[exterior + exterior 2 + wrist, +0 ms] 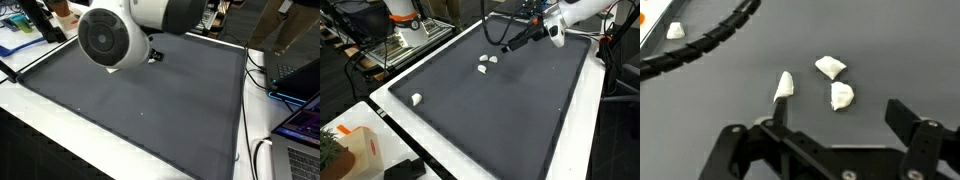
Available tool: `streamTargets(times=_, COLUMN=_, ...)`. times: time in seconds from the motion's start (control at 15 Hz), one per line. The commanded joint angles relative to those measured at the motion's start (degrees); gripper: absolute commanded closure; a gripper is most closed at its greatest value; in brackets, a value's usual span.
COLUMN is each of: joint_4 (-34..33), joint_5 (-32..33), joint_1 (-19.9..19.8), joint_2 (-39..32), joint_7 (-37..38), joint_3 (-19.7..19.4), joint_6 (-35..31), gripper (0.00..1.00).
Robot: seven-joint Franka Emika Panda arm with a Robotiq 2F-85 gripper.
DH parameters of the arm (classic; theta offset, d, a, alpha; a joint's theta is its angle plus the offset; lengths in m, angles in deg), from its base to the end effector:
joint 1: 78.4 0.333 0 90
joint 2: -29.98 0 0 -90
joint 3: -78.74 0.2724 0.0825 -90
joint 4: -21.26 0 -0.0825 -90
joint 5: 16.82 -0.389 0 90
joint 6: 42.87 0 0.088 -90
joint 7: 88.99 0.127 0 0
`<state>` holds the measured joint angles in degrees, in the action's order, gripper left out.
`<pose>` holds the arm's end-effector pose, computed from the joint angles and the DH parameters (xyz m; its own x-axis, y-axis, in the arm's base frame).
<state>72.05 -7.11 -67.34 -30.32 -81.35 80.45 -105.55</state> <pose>0.6253 0.1094 0.1847 0.6931 -0.0472 -0.7193 0.1729 -0.9578 0.2294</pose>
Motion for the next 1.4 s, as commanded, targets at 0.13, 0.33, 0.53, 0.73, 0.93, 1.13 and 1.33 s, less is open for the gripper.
streamTargets(times=0.13, joint_4=-5.3, joint_5=-8.2, joint_1=-6.7, joint_2=-3.0, joint_7=4.9, joint_3=-1.0, joint_6=5.1, gripper=0.0)
streamTargets(times=0.33, joint_4=-4.7, joint_5=-11.9, joint_1=-9.9, joint_2=-2.8, joint_7=7.7, joint_3=-0.8, joint_6=4.5, gripper=0.0)
streamTargets(times=0.53, joint_4=-2.7, joint_5=-10.3, joint_1=-9.9, joint_2=-1.6, joint_7=5.7, joint_3=-1.1, joint_6=3.2, gripper=0.0)
streamTargets(times=0.73, joint_4=-2.8, joint_5=-10.6, joint_1=-9.8, joint_2=-1.6, joint_7=6.0, joint_3=-1.0, joint_6=3.2, gripper=0.0)
streamTargets(times=0.93, joint_4=-2.0, joint_5=-16.8, joint_1=-13.1, joint_2=-1.3, joint_7=12.5, joint_3=-0.8, joint_6=-0.6, gripper=0.0)
streamTargets(times=1.13, joint_4=1.5, joint_5=-21.0, joint_1=-16.6, joint_2=0.4, joint_7=14.8, joint_3=-0.9, joint_6=-4.9, gripper=0.0)
streamTargets(times=1.33, joint_4=7.8, joint_5=-24.9, joint_1=-21.2, joint_2=3.8, joint_7=14.7, joint_3=-1.4, joint_6=-11.2, gripper=0.0)
